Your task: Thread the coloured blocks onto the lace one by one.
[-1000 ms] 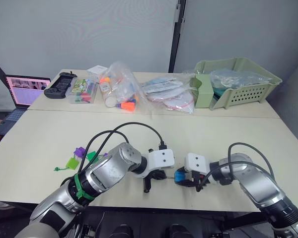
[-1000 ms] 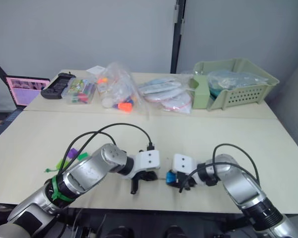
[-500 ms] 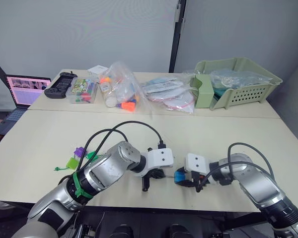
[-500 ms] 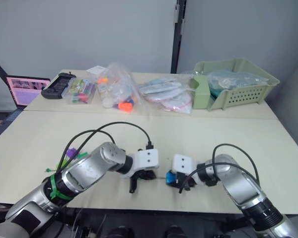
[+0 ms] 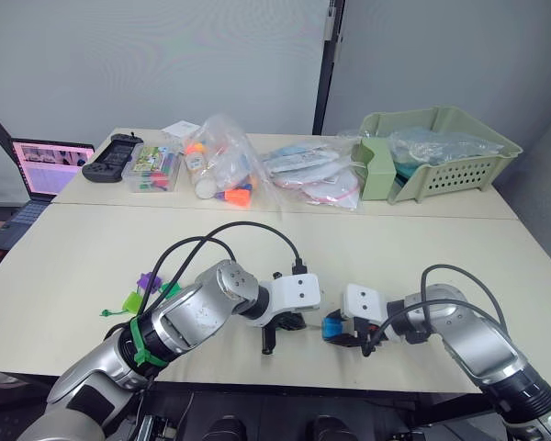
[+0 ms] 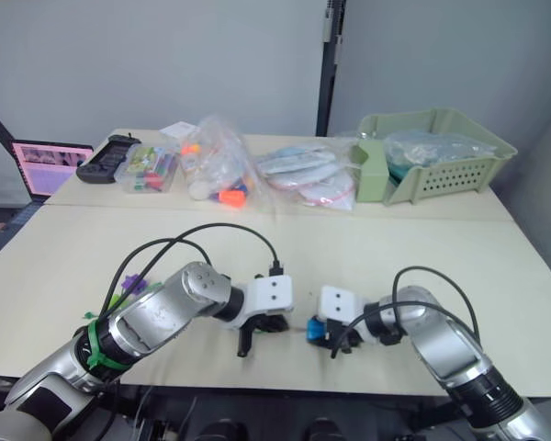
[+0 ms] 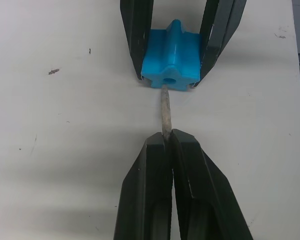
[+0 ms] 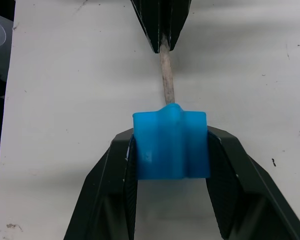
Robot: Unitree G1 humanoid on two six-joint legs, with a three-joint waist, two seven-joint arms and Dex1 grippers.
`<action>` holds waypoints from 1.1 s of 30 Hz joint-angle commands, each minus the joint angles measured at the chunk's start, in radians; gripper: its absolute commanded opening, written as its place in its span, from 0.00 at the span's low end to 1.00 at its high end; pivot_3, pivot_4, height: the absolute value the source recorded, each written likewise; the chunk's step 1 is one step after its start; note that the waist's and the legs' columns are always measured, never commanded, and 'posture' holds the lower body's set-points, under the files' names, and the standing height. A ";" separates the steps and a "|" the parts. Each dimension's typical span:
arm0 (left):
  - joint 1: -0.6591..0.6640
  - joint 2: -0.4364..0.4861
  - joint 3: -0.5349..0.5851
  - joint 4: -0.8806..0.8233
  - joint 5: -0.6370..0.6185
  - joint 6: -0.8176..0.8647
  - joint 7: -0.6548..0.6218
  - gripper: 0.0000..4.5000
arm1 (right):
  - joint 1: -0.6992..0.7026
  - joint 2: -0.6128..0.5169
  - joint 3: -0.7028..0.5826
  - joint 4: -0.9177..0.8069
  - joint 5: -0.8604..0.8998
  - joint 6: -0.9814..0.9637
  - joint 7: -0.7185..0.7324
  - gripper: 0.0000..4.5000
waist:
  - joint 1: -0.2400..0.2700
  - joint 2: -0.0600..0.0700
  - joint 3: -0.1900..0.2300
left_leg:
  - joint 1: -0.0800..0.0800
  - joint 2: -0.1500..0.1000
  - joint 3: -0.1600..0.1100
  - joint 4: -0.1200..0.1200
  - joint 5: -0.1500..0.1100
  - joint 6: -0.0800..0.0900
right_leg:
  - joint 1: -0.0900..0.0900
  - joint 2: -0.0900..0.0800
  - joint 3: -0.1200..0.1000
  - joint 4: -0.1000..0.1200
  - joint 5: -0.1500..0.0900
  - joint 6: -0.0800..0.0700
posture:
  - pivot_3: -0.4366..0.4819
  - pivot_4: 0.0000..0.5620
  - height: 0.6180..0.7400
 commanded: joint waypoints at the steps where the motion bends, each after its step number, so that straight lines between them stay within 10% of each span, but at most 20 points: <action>1: -0.028 -0.013 0.023 -0.027 -0.009 -0.007 0.008 0.00 | 0.014 -0.001 0.036 -0.016 -0.004 0.012 0.013 0.30 | 0.000 0.000 0.000 | 0.000 0.000 0.000 0.000 0.000 0.000 | 0.000 0.000 0.000 0.000 0.000 0.000 | 0.48 0.27 1.00; 33: -0.023 -0.003 0.035 -0.053 -0.080 0.052 0.042 0.00 | 0.017 -0.006 0.035 -0.004 -0.012 0.028 0.011 0.30 | 0.001 0.000 0.000 | 0.000 0.000 0.000 0.000 0.000 0.000 | 0.000 0.000 0.000 0.000 0.000 0.000 | 0.48 0.27 1.00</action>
